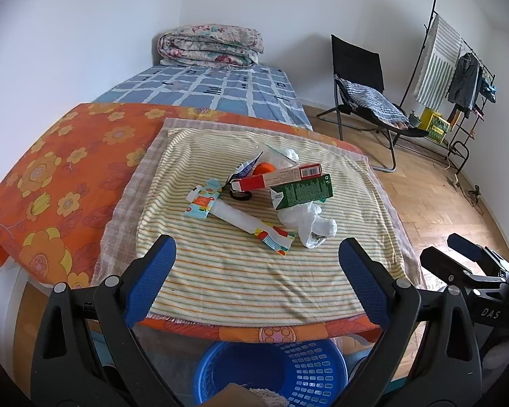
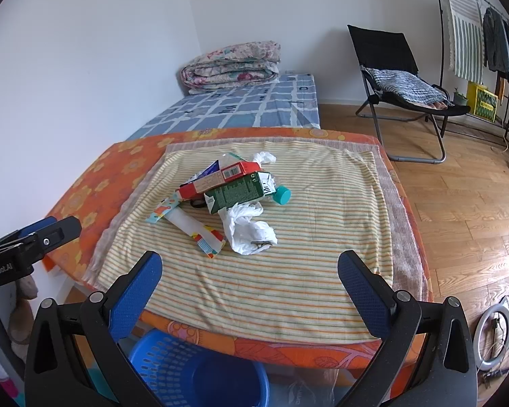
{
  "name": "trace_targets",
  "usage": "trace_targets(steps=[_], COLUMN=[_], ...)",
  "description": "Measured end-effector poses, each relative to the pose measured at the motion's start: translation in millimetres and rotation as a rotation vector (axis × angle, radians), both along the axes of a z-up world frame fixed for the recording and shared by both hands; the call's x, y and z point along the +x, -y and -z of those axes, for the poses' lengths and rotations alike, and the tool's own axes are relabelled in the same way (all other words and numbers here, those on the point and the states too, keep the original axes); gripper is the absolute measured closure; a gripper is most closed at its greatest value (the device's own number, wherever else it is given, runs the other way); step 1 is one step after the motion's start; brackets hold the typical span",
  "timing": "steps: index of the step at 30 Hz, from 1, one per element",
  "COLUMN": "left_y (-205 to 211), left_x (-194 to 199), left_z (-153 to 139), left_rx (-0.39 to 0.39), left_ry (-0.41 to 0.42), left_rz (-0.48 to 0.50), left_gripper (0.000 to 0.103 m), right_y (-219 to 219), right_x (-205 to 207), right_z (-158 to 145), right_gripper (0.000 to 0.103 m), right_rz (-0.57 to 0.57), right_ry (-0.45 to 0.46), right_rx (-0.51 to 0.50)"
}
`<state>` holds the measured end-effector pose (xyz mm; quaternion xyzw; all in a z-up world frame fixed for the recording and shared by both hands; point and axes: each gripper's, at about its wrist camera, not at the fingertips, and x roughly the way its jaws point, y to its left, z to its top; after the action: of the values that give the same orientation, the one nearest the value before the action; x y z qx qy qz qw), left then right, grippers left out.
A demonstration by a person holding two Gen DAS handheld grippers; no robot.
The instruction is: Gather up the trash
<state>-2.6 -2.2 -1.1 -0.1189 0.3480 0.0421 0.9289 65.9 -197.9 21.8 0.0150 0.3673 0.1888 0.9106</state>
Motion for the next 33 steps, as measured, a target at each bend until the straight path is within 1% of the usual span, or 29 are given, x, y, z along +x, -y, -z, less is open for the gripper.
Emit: trace_targets(steps=[33], left_y=[-1.8], left_x=[-1.8], left_z=[-1.3], left_rx=[0.007], left_ry=[0.006], left_rz=[-0.003], left_gripper=[0.005], right_y=[1.0], right_x=[1.5], right_z=[3.5], right_gripper=[0.000], right_rz=[-0.005], right_ry=[-0.019], right_rx=[0.011])
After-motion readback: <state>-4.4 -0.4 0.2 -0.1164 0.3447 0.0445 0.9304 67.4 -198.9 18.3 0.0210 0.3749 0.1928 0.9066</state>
